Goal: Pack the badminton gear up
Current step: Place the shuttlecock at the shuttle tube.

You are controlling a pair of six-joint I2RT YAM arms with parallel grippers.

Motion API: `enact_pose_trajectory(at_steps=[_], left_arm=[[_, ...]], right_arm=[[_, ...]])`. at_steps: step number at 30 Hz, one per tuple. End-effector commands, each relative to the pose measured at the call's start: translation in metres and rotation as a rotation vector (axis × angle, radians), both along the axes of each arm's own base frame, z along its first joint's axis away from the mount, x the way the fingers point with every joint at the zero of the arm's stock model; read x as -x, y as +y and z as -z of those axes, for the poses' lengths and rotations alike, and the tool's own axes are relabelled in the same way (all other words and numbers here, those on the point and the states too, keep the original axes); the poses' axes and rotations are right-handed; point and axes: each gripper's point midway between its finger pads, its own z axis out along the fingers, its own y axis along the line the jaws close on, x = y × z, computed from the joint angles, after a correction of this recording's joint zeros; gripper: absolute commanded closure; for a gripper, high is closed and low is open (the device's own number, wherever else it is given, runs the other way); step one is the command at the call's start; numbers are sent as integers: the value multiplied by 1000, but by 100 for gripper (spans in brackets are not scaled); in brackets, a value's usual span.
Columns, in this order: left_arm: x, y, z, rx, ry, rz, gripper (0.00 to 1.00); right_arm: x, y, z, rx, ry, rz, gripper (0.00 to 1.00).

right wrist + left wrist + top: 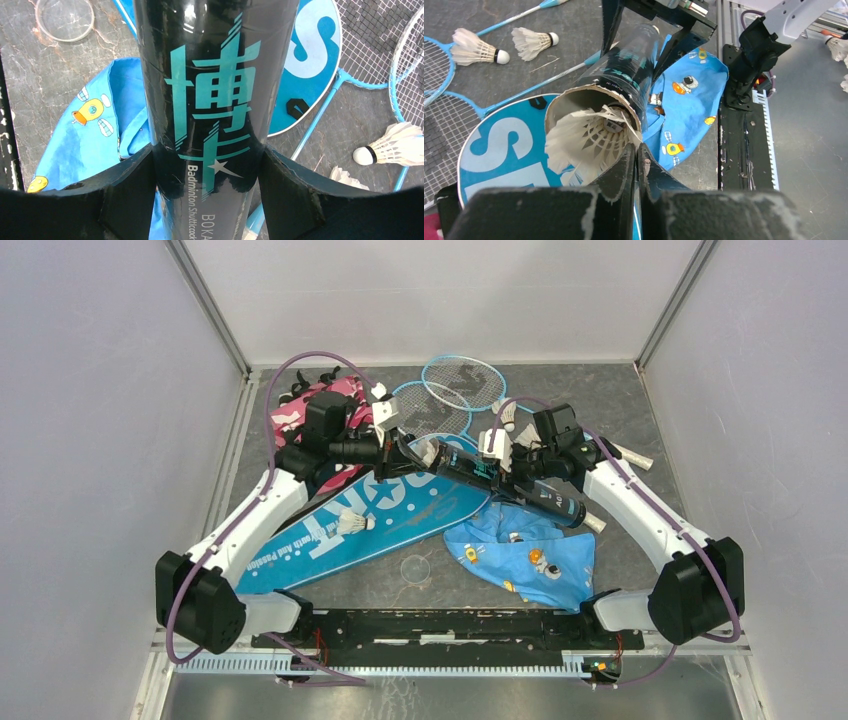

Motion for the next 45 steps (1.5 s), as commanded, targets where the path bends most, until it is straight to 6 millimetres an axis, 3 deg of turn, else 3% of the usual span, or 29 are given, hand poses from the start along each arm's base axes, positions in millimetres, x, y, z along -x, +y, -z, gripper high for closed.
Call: enact_pose_trajectory(at_steps=[1,12,22,36,45], left_arm=[[16,-14,-14,59,-12,88,89],[22,-16,-13,70,-2,135,71],[28,-20,-4,54,6,163,46],[46,-41,17,-52,-16,258,35],[41,-32,14,-101,-97,216,19]], right_arm=[[-7,15,-21,-78,-41,-24,95],[-4,12,-15,-66,-37,-26,95],[-2,13,-15,-71,-31,-34,95],[4,16,-14,-90,-8,-57,95],[1,13,-11,-71,-23,-43,95]])
